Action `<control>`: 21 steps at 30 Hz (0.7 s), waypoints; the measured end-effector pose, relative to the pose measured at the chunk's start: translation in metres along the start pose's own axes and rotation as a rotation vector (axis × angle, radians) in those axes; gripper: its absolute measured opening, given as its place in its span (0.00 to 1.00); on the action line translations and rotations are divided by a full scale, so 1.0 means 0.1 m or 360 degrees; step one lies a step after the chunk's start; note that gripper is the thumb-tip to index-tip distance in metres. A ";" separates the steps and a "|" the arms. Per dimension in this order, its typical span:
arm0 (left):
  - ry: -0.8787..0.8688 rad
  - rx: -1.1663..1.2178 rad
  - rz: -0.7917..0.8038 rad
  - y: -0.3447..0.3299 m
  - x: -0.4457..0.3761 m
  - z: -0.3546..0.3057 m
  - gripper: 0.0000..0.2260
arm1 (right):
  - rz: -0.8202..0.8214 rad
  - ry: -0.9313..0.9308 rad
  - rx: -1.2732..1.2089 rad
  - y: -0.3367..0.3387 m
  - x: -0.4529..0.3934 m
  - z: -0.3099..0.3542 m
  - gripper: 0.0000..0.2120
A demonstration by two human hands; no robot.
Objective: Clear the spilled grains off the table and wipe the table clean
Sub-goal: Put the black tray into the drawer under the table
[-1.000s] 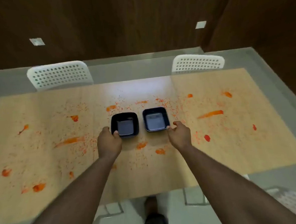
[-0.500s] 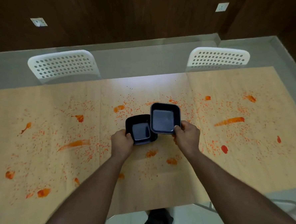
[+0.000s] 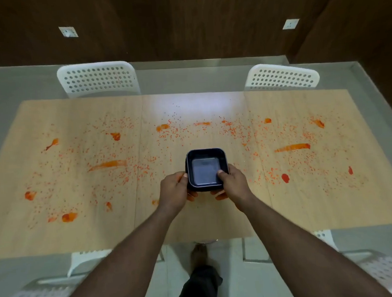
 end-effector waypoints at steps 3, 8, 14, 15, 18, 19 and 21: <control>0.0047 0.0200 0.0007 -0.20 0.41 0.19 0.17 | -0.0029 -0.0015 0.0014 -0.03 0.39 -0.28 0.09; 0.0096 0.0242 0.0057 -0.65 1.27 0.76 0.19 | -0.0055 -0.0051 -0.0070 -0.14 1.23 -1.16 0.06; 0.0318 0.0077 0.0317 -1.02 1.78 1.58 0.15 | -0.0062 -0.0297 -0.0194 -0.26 1.73 -2.23 0.07; 0.0336 -0.0076 0.0365 -1.03 1.74 1.71 0.13 | -0.0075 -0.0333 -0.0185 -0.29 1.72 -2.36 0.07; 0.0308 -0.0815 0.0484 -1.01 1.44 2.07 0.16 | -0.0133 -0.0380 -0.0158 -0.38 1.57 -2.69 0.07; 0.0296 -0.1018 0.0550 -1.03 1.32 2.18 0.21 | -0.0142 -0.0380 -0.0152 -0.41 1.49 -2.78 0.07; 0.0259 -0.1334 0.0697 -1.10 1.05 2.39 0.30 | -0.0161 -0.0380 -0.0126 -0.47 1.30 -2.98 0.07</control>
Point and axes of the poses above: each hand's wrist, its own x-axis away from the middle knuckle, its own y-axis out of the back of the hand, z = x × y, the point moved 5 cm from there along -x, towards the middle knuckle, and after that the axes turned 15 degrees about z, right-handed, at the moved point
